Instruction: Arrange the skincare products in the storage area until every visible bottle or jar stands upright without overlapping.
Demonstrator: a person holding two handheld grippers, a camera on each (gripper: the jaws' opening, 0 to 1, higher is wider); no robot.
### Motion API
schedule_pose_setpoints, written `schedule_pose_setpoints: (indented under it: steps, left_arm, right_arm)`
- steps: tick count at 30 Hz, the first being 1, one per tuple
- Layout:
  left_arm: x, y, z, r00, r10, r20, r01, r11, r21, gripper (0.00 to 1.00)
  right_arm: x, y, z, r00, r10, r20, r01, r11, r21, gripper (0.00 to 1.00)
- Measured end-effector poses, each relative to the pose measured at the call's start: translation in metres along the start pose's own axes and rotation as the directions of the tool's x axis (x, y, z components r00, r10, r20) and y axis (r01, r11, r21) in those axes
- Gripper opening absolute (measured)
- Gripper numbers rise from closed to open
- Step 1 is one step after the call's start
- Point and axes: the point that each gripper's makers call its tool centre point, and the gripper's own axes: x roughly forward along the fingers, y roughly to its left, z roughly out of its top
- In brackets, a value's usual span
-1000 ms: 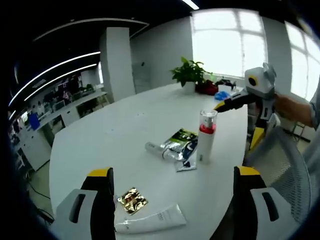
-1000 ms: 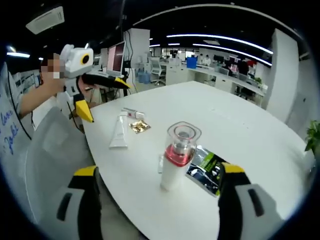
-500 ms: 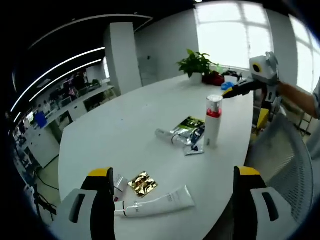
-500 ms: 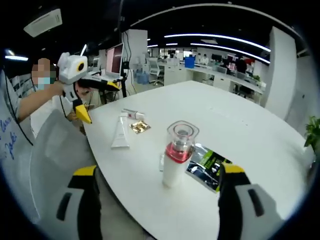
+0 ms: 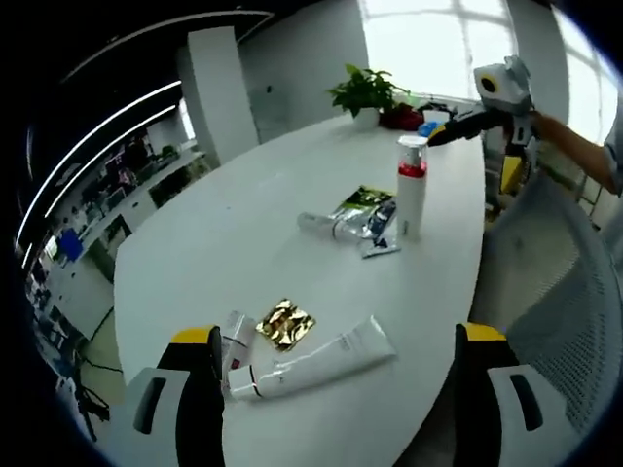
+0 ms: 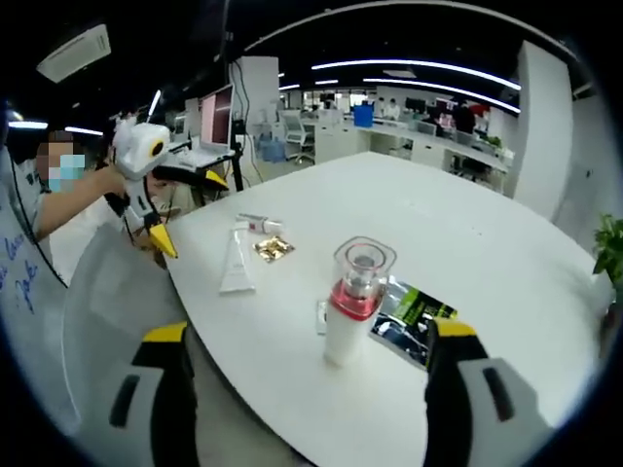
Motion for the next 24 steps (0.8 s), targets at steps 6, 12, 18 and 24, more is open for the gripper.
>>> schedule_pose_setpoints:
  steps: [6, 12, 18, 24]
  left_arm:
    - [0.007, -0.002, -0.019, 0.988, -0.103, -0.117, 0.116, 0.987, 0.111, 0.97]
    - [0.018, -0.001, -0.030, 0.962, -0.184, -0.202, 0.231, 0.943, 0.239, 0.97]
    - [0.035, 0.012, -0.039, 0.939, -0.208, -0.275, 0.288, 0.912, 0.293, 0.94]
    - [0.045, 0.017, -0.048, 0.898, -0.264, -0.351, 0.388, 0.852, 0.352, 0.85]
  right_arm:
    - [-0.001, -0.001, -0.001, 0.999, -0.036, -0.021, 0.036, 0.999, 0.021, 1.00]
    - [-0.002, 0.007, -0.008, 0.996, -0.058, -0.063, 0.060, 0.998, 0.034, 1.00]
    - [-0.008, 0.011, -0.005, 0.994, -0.094, -0.064, 0.097, 0.994, 0.047, 1.00]
    - [-0.011, 0.009, -0.005, 0.989, -0.126, -0.081, 0.131, 0.990, 0.051, 1.00]
